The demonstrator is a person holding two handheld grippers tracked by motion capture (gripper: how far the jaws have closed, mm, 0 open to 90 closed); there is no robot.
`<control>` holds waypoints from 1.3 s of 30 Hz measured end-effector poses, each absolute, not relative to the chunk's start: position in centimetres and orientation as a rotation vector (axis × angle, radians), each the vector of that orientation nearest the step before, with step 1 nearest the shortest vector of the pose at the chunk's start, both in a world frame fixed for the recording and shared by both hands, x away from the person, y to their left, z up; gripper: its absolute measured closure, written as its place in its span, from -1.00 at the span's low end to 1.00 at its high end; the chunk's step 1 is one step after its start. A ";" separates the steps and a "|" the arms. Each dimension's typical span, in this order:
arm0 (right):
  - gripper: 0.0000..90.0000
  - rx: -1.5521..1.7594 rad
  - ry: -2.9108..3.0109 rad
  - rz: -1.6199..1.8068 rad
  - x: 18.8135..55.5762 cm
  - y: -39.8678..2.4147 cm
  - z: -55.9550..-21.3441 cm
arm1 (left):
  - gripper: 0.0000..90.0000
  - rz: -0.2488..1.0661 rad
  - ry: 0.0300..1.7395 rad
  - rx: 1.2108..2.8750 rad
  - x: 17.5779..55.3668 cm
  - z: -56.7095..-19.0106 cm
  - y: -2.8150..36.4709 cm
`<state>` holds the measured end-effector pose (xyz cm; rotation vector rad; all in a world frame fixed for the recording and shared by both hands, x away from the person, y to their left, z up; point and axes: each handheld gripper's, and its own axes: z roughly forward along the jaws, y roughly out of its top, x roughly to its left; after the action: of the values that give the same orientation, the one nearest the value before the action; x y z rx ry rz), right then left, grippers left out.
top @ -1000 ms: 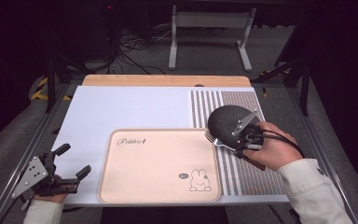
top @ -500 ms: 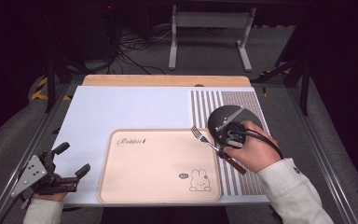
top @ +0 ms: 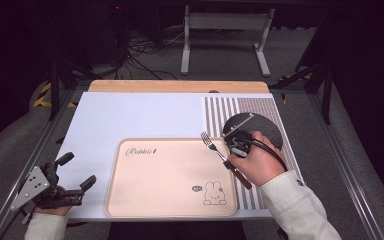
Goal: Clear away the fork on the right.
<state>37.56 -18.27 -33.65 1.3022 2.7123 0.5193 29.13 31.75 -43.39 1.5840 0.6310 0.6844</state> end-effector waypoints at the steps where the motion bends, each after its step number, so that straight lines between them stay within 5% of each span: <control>1: 0.73 1.270 2.719 0.519 37.6 -18.1 -33.7 | -0.99 0.684 0.631 1.584 29.1 -43.4 31.7; 39: 0.73 1.309 2.839 0.497 37.9 -14.0 -40.0 | -0.99 0.673 0.636 1.578 29.2 -43.5 31.8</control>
<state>37.92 -14.03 -39.99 1.3086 2.8389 0.4973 29.21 31.84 -43.51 1.5776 0.6362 0.6734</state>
